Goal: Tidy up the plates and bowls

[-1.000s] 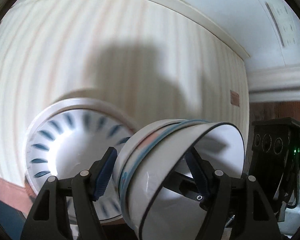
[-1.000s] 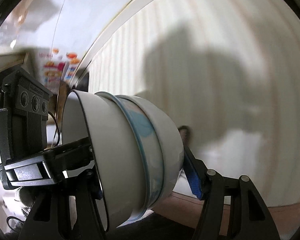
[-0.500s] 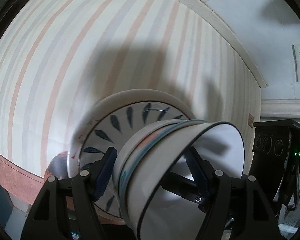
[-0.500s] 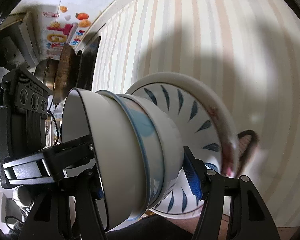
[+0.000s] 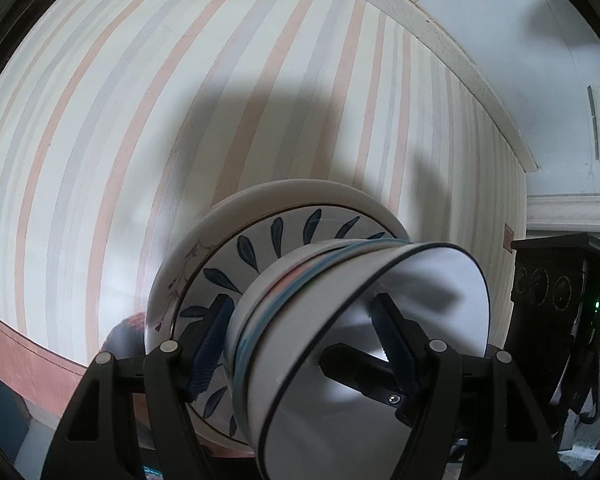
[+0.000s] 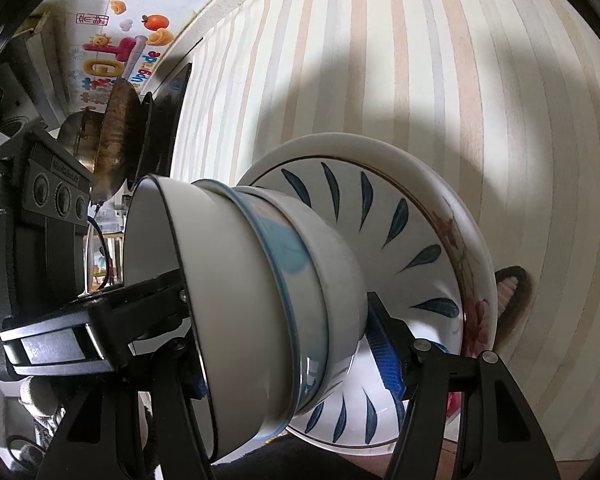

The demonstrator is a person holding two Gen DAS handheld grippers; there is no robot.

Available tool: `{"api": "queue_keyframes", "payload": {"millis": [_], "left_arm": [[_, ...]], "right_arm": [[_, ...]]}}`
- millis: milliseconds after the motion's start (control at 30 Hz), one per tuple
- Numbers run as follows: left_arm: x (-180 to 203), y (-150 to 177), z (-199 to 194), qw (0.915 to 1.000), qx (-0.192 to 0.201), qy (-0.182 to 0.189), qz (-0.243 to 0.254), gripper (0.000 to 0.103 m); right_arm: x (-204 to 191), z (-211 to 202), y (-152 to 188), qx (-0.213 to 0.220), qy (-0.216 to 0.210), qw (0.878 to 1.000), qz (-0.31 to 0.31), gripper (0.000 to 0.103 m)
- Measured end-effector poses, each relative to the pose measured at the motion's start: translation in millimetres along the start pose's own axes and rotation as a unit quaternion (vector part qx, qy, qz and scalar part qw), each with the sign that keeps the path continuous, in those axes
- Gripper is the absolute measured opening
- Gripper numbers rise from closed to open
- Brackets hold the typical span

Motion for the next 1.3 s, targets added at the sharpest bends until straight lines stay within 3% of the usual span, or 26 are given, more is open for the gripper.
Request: {"api": "queue_keyframes", "payload": {"millis": [500, 867, 1033, 1100, 1167, 1233, 1300], "left_arm": [[1, 4, -4, 0.9996, 0.006, -0.005, 0.028, 0.069], [5, 5, -40, 0.9946, 0.06, -0.051, 0.068, 0.069], [9, 10, -73, 0.987, 0.106, -0.071, 0.098, 0.069], [11, 15, -87, 0.9823, 0.124, -0.083, 0.113, 0.069], [14, 20, -100, 0.9771, 0.143, -0.093, 0.127, 0.073], [16, 26, -115, 0.9695, 0.17, -0.107, 0.14, 0.089], [19, 30, -129, 0.9627, 0.192, -0.115, 0.151, 0.091]], "right_arm": [[-2, 1, 2, 0.002, 0.011, 1.0, 0.007, 0.065], [-12, -29, 4, 0.04, 0.049, 0.998, -0.018, 0.065], [-31, -68, 11, 0.09, 0.087, 0.991, -0.052, 0.069], [-41, -87, 16, 0.118, 0.112, 0.984, -0.072, 0.082], [-50, -104, 22, 0.143, 0.137, 0.977, -0.084, 0.087], [-59, -121, 30, 0.17, 0.163, 0.968, -0.089, 0.09], [-67, -137, 39, 0.195, 0.187, 0.958, -0.093, 0.091]]}}
Point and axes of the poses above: each gripper's, at about its wrist camera, not at the fingertips, and z roughly the way its jaws point, x to its right, y to its underside, the point moved 7 cm from there along z, roughly the way its jaws point, and after that the axes turned 8 degrees about x, right-handed, at the moved point
